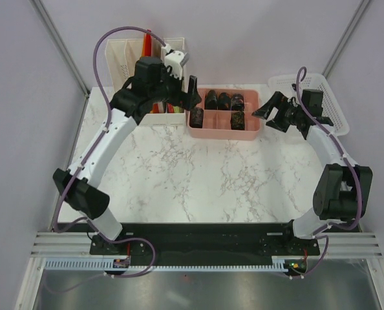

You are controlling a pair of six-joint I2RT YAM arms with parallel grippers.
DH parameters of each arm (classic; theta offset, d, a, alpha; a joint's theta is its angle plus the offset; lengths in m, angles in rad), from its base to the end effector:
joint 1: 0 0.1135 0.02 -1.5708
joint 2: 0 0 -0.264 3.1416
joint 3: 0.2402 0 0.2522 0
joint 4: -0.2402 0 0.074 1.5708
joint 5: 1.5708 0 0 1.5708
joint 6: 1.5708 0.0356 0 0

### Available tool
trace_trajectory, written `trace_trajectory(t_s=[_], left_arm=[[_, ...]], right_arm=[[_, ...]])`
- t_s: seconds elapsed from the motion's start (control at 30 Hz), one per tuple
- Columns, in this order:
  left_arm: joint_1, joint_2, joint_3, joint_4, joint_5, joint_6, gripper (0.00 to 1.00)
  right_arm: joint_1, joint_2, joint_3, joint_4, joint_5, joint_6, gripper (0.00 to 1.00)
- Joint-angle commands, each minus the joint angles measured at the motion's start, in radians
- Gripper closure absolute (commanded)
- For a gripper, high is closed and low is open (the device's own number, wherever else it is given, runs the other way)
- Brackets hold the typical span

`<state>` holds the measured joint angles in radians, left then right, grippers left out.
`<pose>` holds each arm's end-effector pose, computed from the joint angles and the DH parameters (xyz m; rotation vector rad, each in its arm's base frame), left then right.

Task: Roll the ties
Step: Reset both arms

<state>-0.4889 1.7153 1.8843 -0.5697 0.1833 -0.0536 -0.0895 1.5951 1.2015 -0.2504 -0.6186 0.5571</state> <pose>0.3411 -0.1888 0.4326 0.5507 1.9261 -0.5320 0.3584 -0.0114 0.2770 0.3669 2.2036 0.9411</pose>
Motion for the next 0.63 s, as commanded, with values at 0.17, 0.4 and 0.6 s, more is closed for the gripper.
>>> trace_trajectory(t_s=[0.17, 0.4, 0.6], left_arm=[[0.222, -0.201, -0.308, -0.28, 0.395, 0.139, 0.0], [0.323, -0.377, -0.608, -0.251, 0.347, 0.23, 0.0], [0.358, -0.444, -0.694, -0.217, 0.343, 0.219, 0.01]], right_arm=[[-0.004, -0.144, 0.032, -0.211, 0.082, -0.313, 0.02], [-0.003, -0.219, -0.083, -0.305, 0.14, -0.442, 0.02], [-0.003, -0.285, -0.154, -0.309, 0.172, -0.47, 0.02]])
